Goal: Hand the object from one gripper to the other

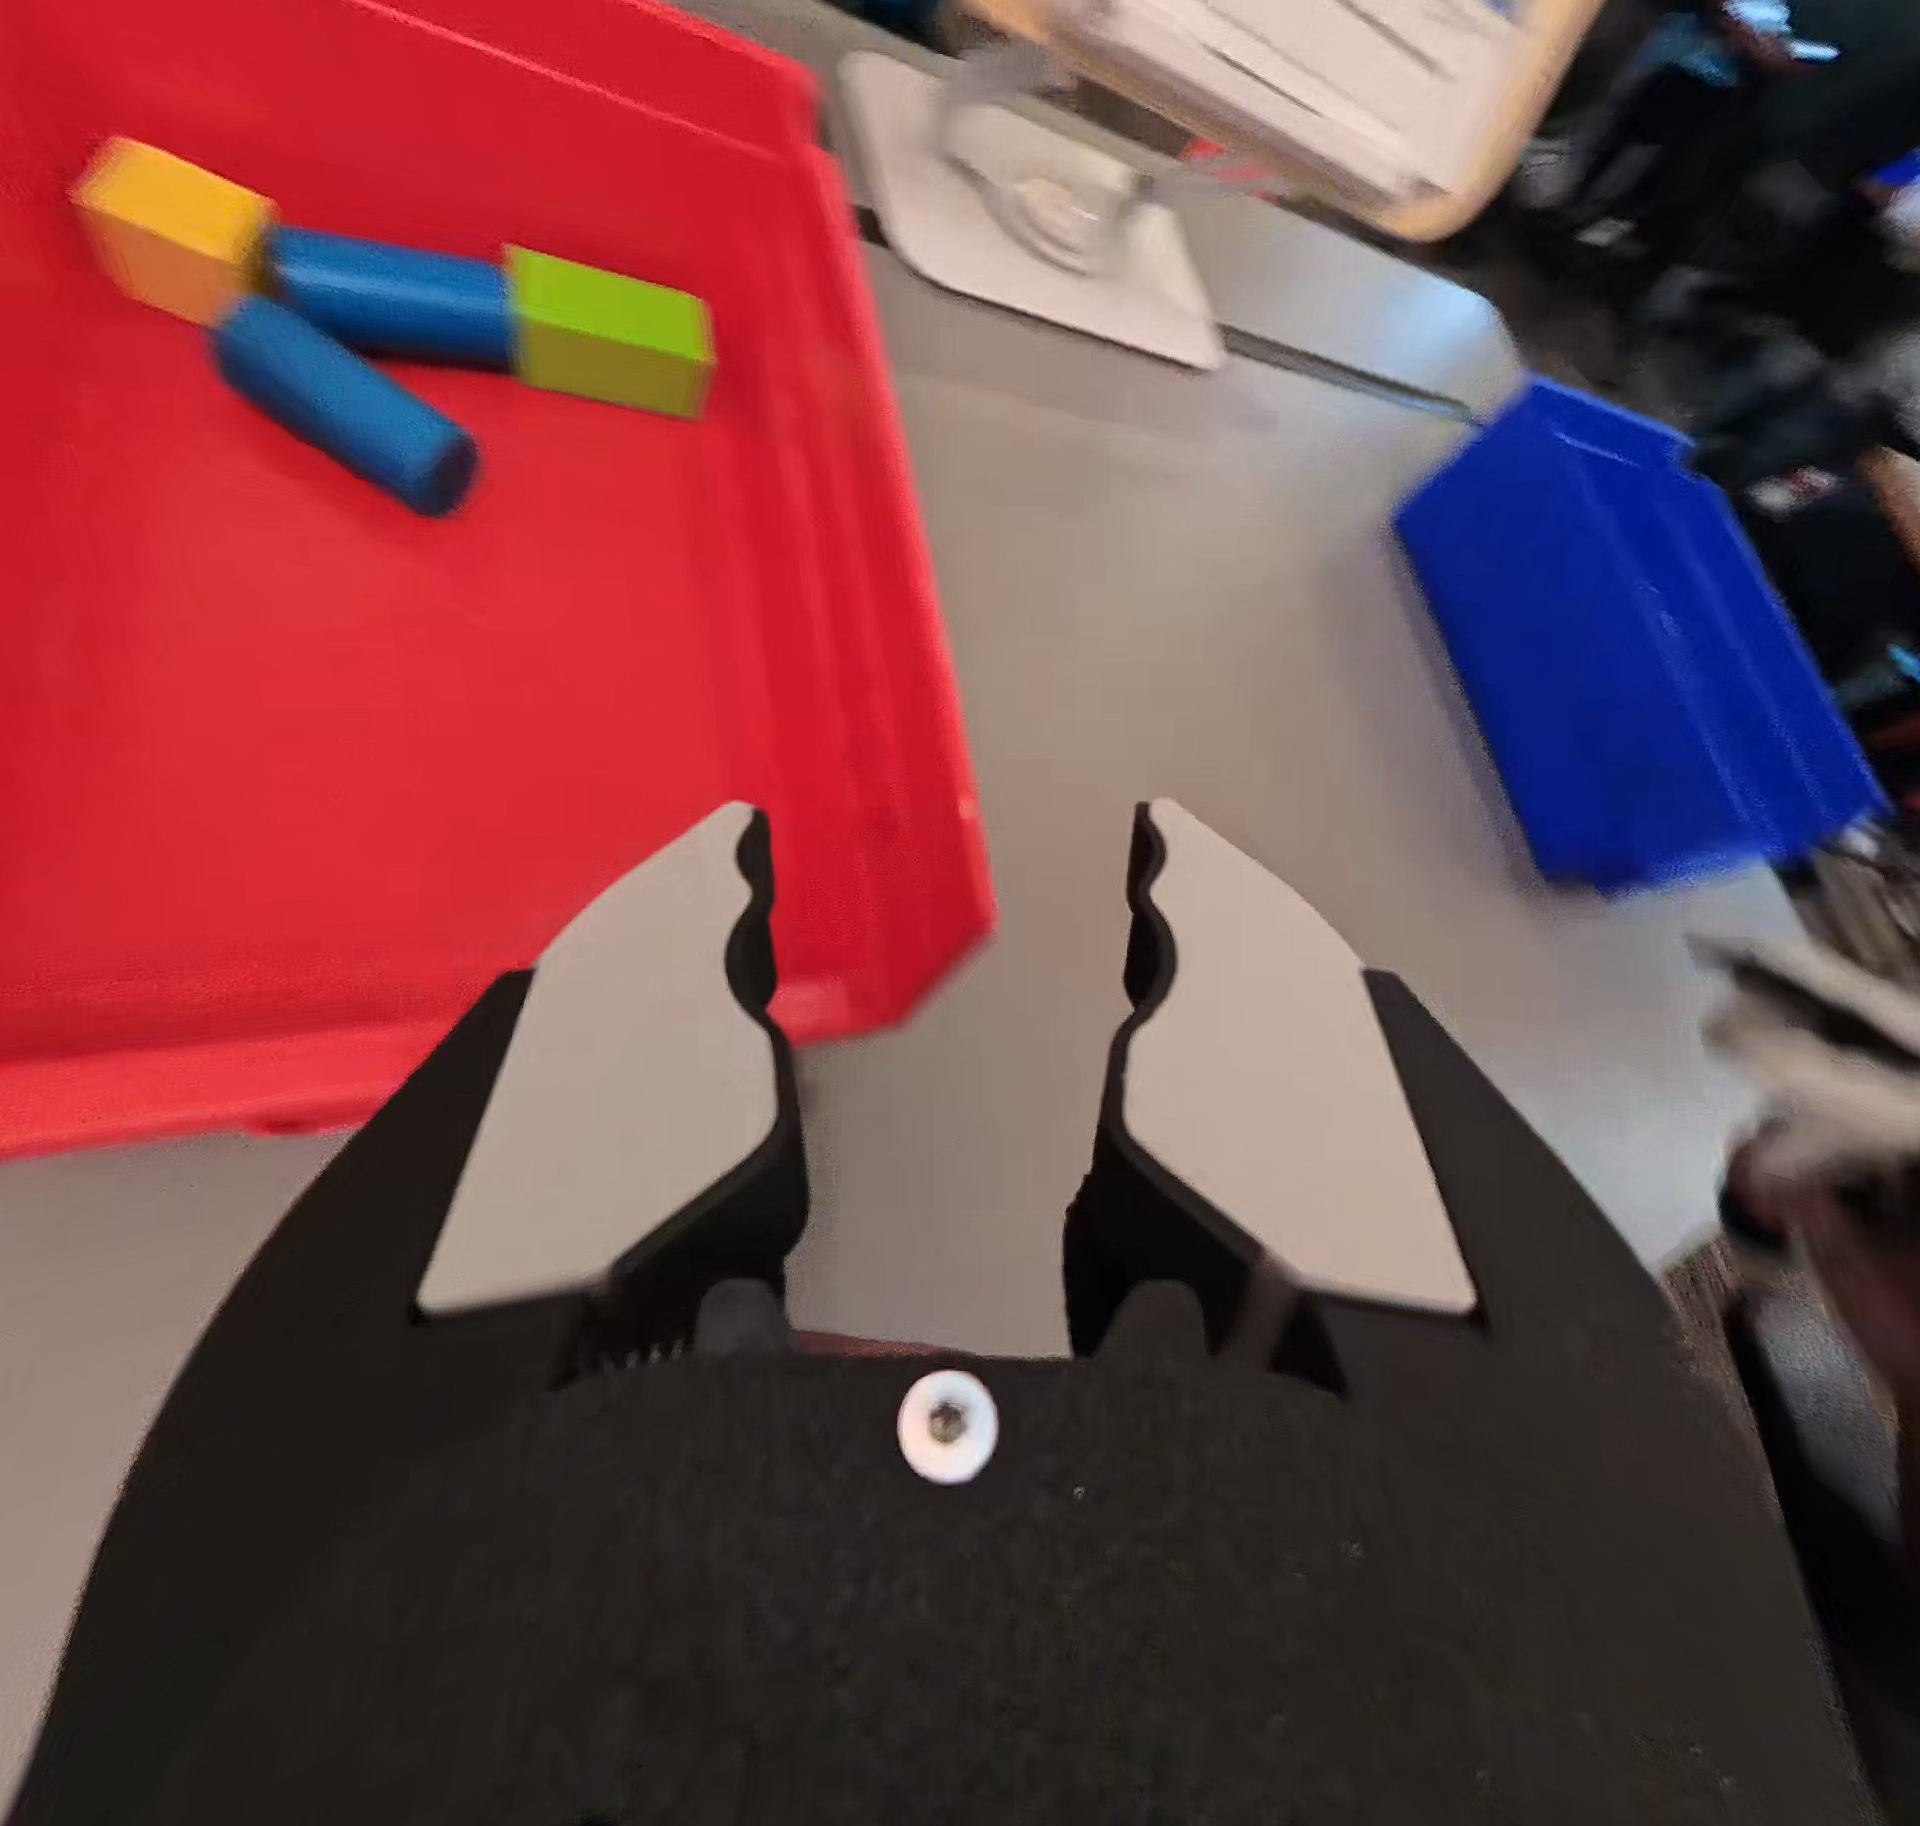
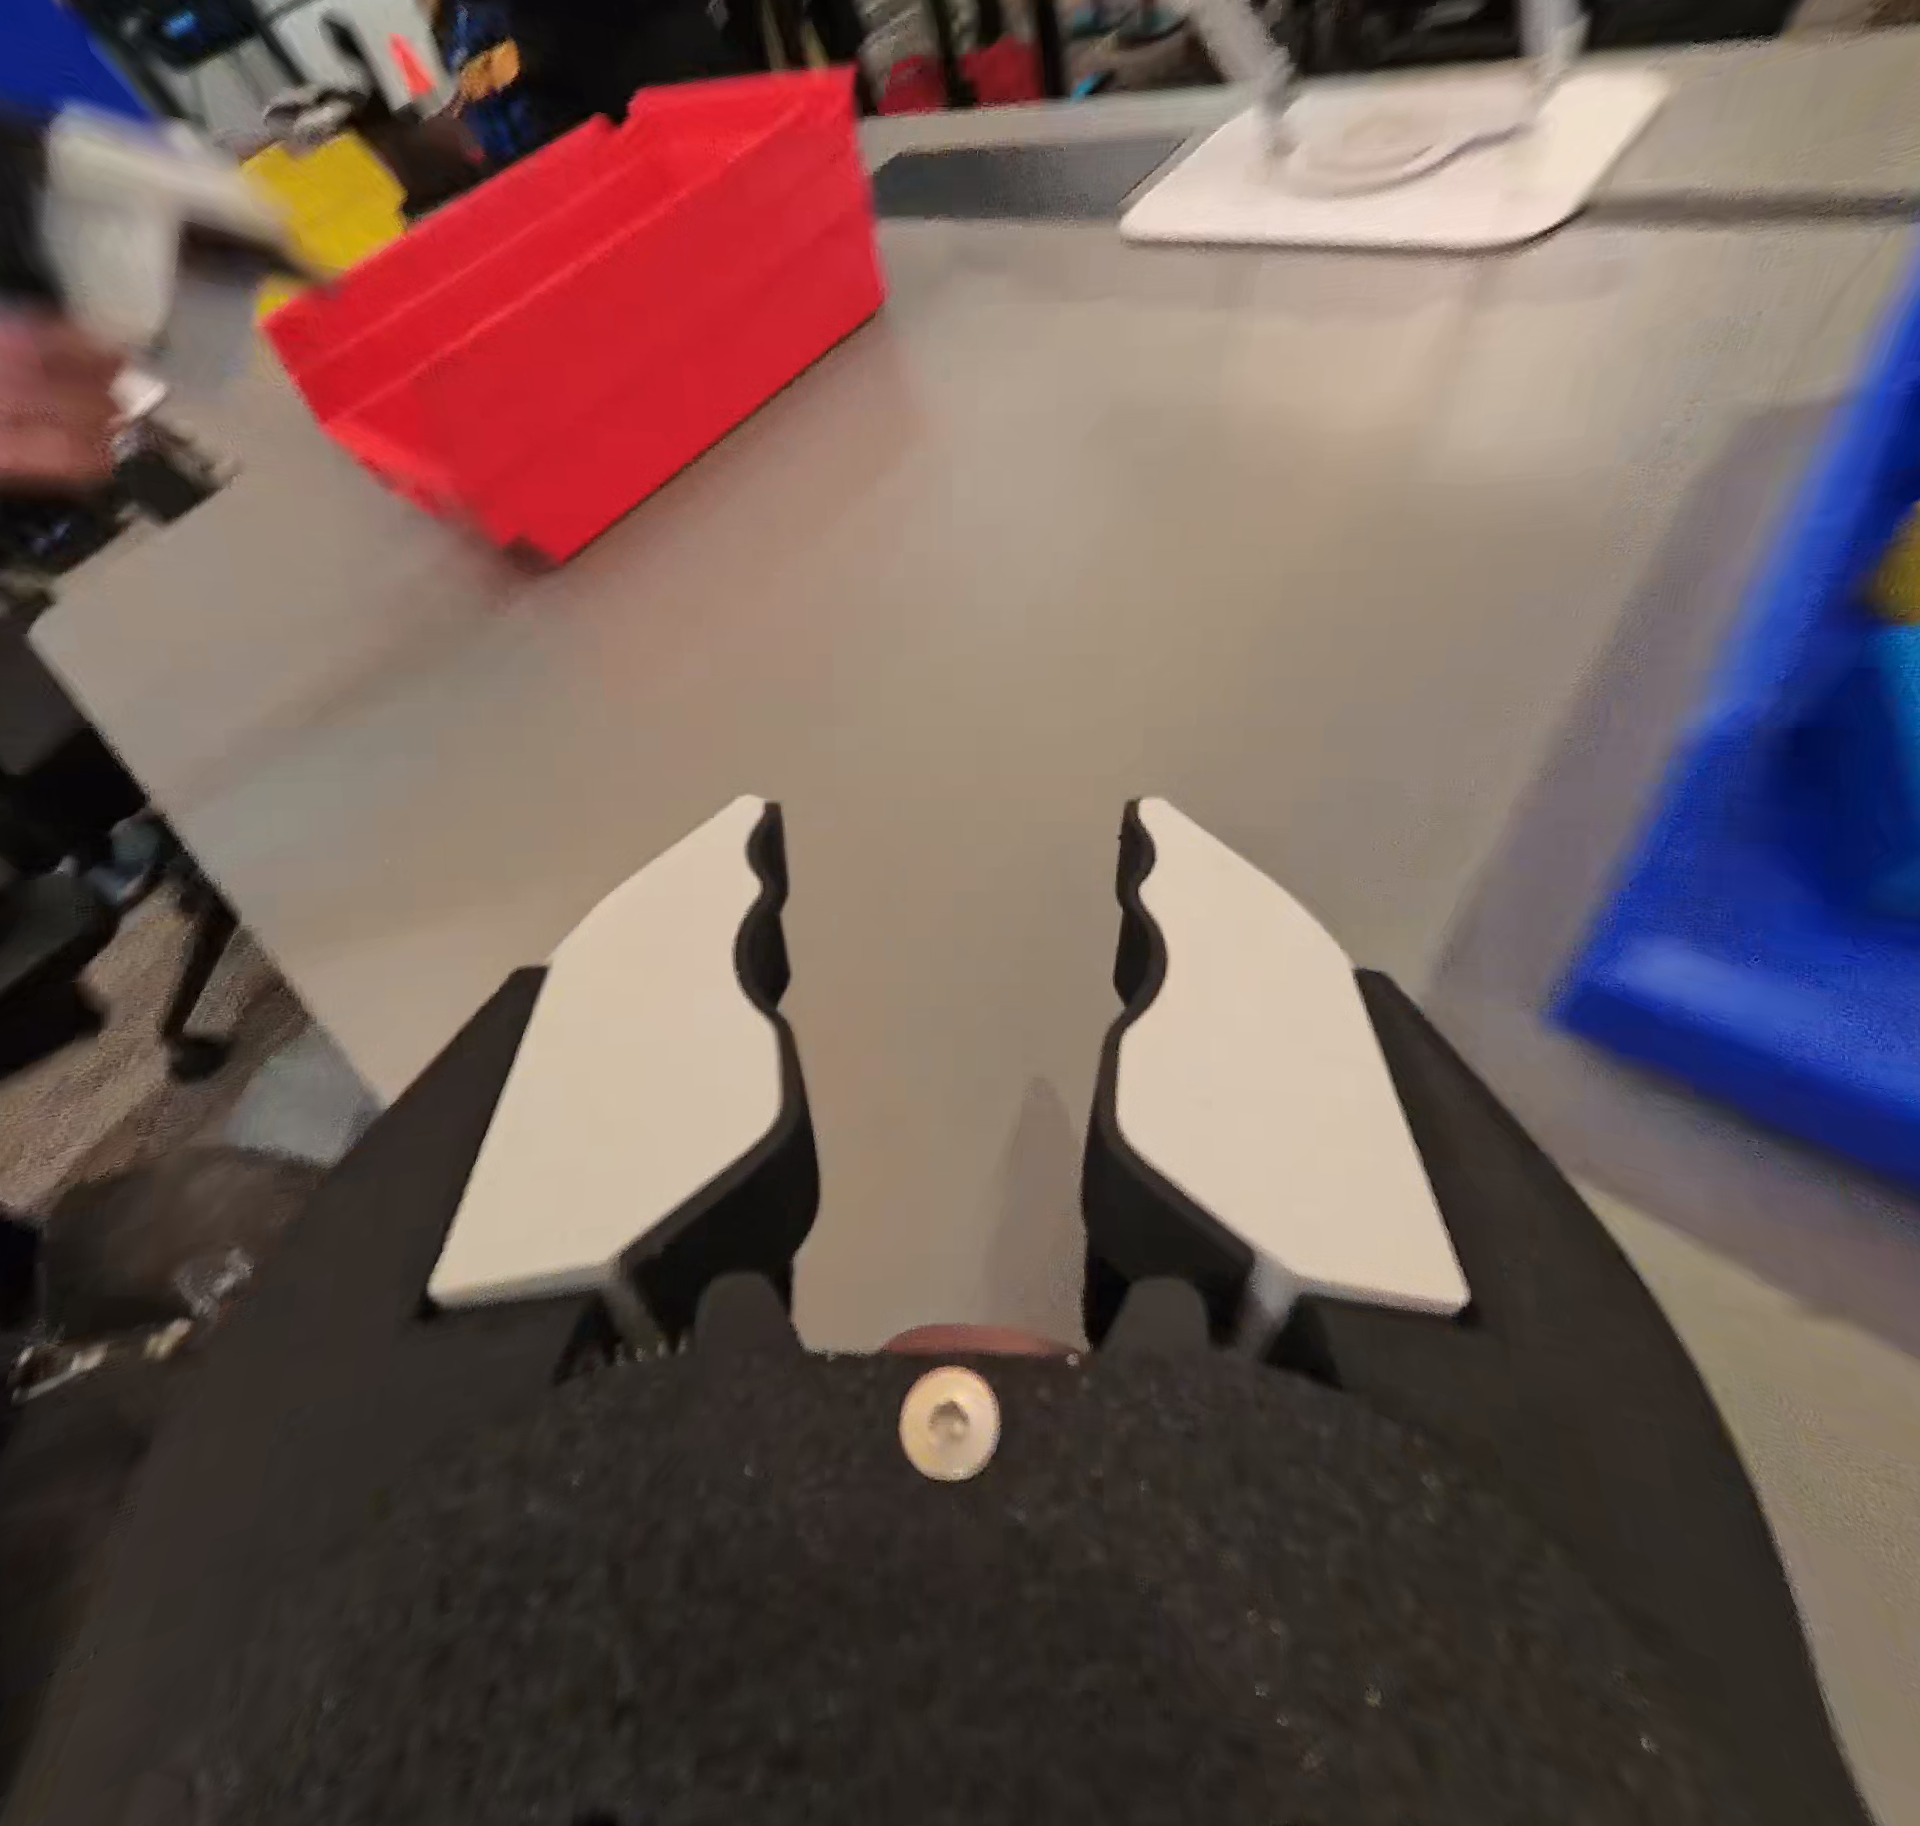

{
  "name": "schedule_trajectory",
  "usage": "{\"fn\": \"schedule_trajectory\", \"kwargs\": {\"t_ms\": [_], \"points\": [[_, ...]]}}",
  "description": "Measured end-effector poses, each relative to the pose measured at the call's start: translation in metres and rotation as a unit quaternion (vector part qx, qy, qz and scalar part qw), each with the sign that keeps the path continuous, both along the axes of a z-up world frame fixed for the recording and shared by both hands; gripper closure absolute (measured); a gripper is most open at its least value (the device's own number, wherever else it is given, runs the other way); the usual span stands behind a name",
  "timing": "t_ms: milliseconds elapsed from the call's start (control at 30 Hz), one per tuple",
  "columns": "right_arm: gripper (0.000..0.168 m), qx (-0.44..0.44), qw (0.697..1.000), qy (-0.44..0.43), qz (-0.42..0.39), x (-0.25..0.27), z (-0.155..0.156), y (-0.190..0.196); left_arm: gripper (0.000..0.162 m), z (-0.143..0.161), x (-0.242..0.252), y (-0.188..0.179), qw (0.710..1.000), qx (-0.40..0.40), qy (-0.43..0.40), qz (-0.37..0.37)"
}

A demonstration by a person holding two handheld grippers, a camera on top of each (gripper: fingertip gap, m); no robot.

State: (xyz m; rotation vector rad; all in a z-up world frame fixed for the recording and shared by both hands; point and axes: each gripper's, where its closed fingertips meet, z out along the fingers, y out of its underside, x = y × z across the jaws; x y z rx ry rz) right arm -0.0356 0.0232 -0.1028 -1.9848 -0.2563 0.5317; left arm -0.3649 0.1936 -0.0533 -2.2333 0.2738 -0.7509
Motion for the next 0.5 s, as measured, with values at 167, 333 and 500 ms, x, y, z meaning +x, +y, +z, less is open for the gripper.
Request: {"fn": "schedule_trajectory", "kwargs": {"t_ms": [167,333,500], "points": [[0.102,0.011,0.995,-0.083,0.054,-0.052,-0.034,-0.019,0.11,-0.026,-0.012,0.108,0.982,-0.148,0.065,0.096],[0.103,0.022,0.991,-0.105,0.078,-0.063,-0.035,-0.028,0.115,-0.078,-0.038,0.172,0.939,-0.274,0.09,0.187],[0.103,0.02,0.994,-0.076,0.078,-0.056,-0.027,-0.03,0.112,-0.114,-0.04,0.19,0.913,-0.337,0.081,0.216]]}}
